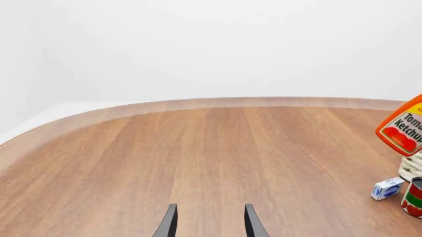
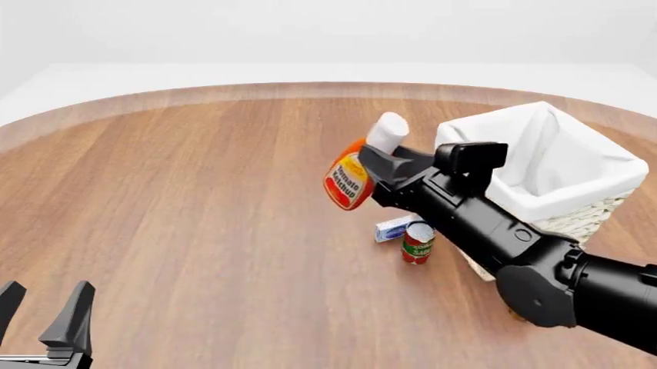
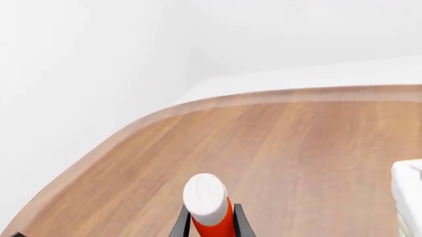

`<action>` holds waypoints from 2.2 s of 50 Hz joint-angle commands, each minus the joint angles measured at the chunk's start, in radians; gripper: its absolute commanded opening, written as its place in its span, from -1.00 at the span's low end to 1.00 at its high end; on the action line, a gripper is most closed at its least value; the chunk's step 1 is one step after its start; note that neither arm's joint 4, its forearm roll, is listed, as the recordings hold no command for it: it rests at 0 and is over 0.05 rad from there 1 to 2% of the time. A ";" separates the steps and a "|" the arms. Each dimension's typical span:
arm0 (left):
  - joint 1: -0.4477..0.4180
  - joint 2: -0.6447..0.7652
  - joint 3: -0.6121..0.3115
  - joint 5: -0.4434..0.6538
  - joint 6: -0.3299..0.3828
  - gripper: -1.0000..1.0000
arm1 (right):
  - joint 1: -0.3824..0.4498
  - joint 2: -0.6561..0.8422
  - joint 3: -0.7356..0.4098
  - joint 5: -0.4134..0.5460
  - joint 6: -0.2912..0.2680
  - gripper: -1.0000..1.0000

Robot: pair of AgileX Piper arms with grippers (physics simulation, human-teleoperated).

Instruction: Pick up the ketchup, and put it in the basket.

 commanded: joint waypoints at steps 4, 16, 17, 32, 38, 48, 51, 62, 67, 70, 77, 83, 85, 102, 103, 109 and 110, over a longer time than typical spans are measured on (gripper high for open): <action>0.000 0.000 0.000 0.000 0.000 1.00 | -0.053 -0.047 0.013 -0.003 0.039 -1.00; 0.000 0.000 0.000 0.000 0.000 1.00 | -0.098 -0.085 0.014 0.008 0.056 -1.00; 0.000 0.000 0.000 0.000 0.000 1.00 | -0.103 -0.088 0.015 0.009 0.058 -1.00; 0.000 0.000 0.000 0.000 0.000 1.00 | -0.200 -0.149 0.016 0.035 0.090 -1.00; 0.000 0.000 0.000 0.000 0.000 1.00 | -0.232 -0.165 0.013 0.040 0.097 -1.00; 0.000 0.000 0.000 0.000 0.000 1.00 | -0.295 -0.228 0.037 0.035 0.104 -1.00; 0.000 0.000 0.000 0.000 0.000 1.00 | -0.312 -0.238 0.043 0.032 0.110 -1.00; 0.000 0.000 0.000 0.000 0.000 1.00 | -0.388 -0.305 0.071 0.038 0.090 -1.00; 0.000 0.000 0.000 0.000 0.000 1.00 | -0.405 -0.324 0.083 0.037 0.080 -1.00; 0.000 0.000 0.000 0.000 0.000 1.00 | -0.437 -0.356 0.098 0.041 0.057 -1.00; 0.000 0.000 0.000 0.000 0.000 1.00 | -0.488 -0.399 0.115 0.049 0.035 -1.00; 0.000 0.000 0.000 0.000 0.000 1.00 | -0.506 -0.409 0.119 0.050 0.023 -1.00; 0.000 0.000 0.000 0.000 0.000 1.00 | -0.508 -0.412 0.120 0.050 0.020 -1.00; 0.000 0.000 0.000 0.000 0.000 1.00 | -0.550 -0.379 0.106 0.066 -0.030 -1.00; 0.000 0.000 0.000 0.000 0.000 1.00 | -0.552 -0.375 0.105 0.066 -0.033 -1.00; 0.000 0.000 0.000 0.000 0.000 1.00 | -0.571 -0.352 0.098 0.073 -0.052 -1.00; 0.000 0.000 0.000 0.000 0.000 1.00 | -0.572 -0.348 0.095 0.074 -0.054 -1.00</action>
